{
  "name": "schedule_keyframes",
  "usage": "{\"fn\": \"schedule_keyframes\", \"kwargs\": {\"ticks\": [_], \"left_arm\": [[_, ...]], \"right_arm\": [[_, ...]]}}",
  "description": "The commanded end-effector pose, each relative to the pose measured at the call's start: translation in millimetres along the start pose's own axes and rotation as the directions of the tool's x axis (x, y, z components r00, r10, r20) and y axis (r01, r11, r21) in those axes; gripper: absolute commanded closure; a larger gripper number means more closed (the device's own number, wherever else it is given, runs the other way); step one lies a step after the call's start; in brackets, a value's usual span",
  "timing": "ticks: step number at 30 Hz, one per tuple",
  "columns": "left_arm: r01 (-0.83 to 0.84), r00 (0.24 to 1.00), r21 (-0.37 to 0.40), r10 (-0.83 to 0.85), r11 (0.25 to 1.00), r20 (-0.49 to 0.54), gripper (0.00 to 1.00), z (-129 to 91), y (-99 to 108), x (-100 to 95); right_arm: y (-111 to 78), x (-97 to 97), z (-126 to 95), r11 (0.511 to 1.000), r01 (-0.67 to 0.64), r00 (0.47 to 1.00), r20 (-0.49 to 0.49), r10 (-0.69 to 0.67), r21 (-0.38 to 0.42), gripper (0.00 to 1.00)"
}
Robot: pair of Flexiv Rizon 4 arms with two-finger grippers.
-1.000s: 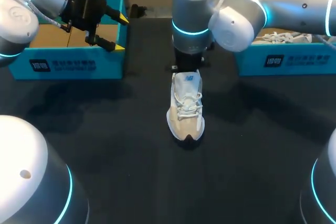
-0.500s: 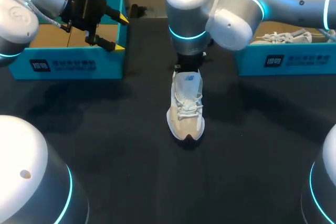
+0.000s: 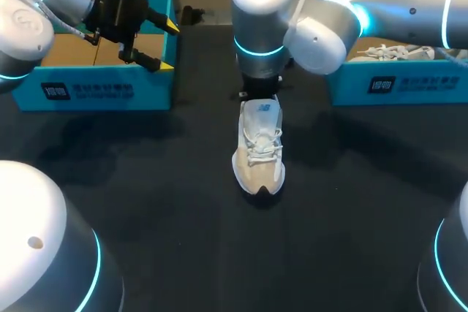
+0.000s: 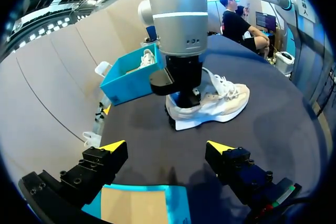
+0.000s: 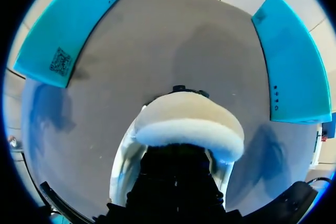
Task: Take the shoe out of the shoebox, open the shoe tongue, remove and reinsert the insole, then place the shoe into the shoebox
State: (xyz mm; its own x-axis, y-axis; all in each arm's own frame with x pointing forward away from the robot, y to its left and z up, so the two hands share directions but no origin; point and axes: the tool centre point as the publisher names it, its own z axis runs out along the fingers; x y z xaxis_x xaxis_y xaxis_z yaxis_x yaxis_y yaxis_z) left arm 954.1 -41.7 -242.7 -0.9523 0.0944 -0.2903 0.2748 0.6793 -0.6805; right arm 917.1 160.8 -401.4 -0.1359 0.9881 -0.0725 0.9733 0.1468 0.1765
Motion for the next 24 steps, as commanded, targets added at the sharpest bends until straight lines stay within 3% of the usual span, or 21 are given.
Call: {"fn": "schedule_keyframes", "kwargs": {"ticks": [1, 7, 15, 24], "left_arm": [[-0.001, 1.0, -0.002, 0.001, 1.0, -0.002, 0.0, 0.3, -0.1, -0.7], [-0.001, 1.0, -0.002, 0.001, 1.0, -0.002, 0.0, 0.3, -0.1, -0.7], [-0.001, 1.0, -0.002, 0.001, 1.0, -0.002, 0.0, 0.3, -0.1, -0.7], [-0.001, 1.0, -0.002, 0.001, 1.0, -0.002, 0.0, 0.3, -0.1, -0.7]], "right_arm": [[-0.8, -1.1, -10.7, 0.999, 0.007, 0.999, 0.038, -0.006, -0.035, 1.0], [10.7, -1.3, -0.1, 0.999, 0.041, 0.999, 0.008, -0.041, -0.026, 1.0], [11.7, 0.0, 13.5, 0.999, 0.041, 0.999, -0.036, -0.04, 0.022, 1.0], [-12.1, -1.1, -24.6, 0.994, 0.036, 0.991, -0.133, -0.022, 0.106, 1.0]]}}
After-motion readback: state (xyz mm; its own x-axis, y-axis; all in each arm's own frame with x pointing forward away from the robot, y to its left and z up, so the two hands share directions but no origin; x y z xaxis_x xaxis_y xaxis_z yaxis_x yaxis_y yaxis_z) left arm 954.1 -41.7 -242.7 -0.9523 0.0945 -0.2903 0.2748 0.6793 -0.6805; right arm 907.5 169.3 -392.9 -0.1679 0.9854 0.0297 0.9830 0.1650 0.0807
